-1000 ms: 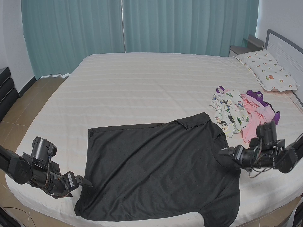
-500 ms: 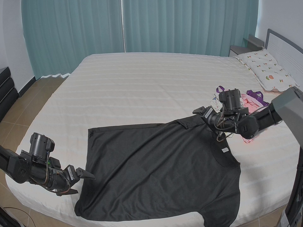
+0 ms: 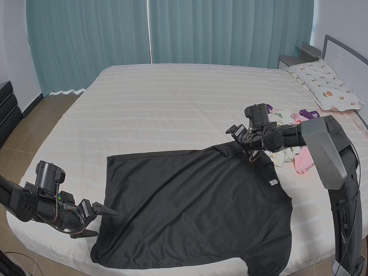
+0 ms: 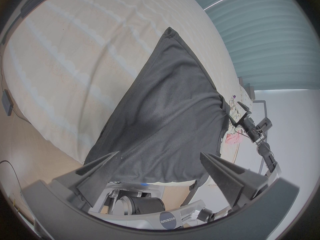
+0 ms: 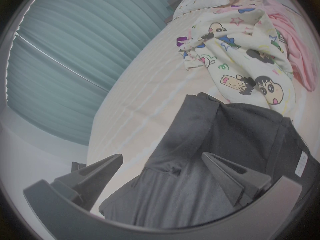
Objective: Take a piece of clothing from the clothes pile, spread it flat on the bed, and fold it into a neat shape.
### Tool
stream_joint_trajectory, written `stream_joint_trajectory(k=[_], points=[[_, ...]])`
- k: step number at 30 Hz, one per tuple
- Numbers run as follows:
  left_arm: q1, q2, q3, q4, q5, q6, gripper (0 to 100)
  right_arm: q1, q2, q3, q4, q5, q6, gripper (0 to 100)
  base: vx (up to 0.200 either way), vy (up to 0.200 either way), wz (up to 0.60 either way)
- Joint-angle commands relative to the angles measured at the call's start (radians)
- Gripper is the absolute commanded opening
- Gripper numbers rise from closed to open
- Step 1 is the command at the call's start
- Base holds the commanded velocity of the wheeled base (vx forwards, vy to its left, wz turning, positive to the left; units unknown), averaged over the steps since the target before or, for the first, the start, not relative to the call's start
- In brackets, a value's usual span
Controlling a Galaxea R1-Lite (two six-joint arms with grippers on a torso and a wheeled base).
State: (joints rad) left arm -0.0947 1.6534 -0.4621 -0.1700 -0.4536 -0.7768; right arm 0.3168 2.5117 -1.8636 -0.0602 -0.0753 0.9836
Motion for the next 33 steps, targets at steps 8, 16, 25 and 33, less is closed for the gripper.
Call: stream_joint_trajectory(k=[8,16,25,33], points=[[0.004,0.016,-0.001,-0.002,-0.007,0.001,100,-0.012,0.121,-0.129,0.056,-0.001,0.004,100,0.0,0.0,0.0],[0.006,0.017,-0.001,-0.003,-0.007,-0.001,100,-0.013,0.162,-0.136,-0.095,0.012,0.029,100,0.0,0.0,0.0],[0.007,0.014,0.0,-0.003,-0.005,-0.004,100,-0.033,0.141,-0.136,-0.438,0.052,0.036,100,0.0,0.0,0.0],[0.007,0.012,0.002,-0.003,-0.004,-0.004,100,-0.05,0.154,-0.136,-0.429,0.043,-0.052,100,0.0,0.0,0.0]])
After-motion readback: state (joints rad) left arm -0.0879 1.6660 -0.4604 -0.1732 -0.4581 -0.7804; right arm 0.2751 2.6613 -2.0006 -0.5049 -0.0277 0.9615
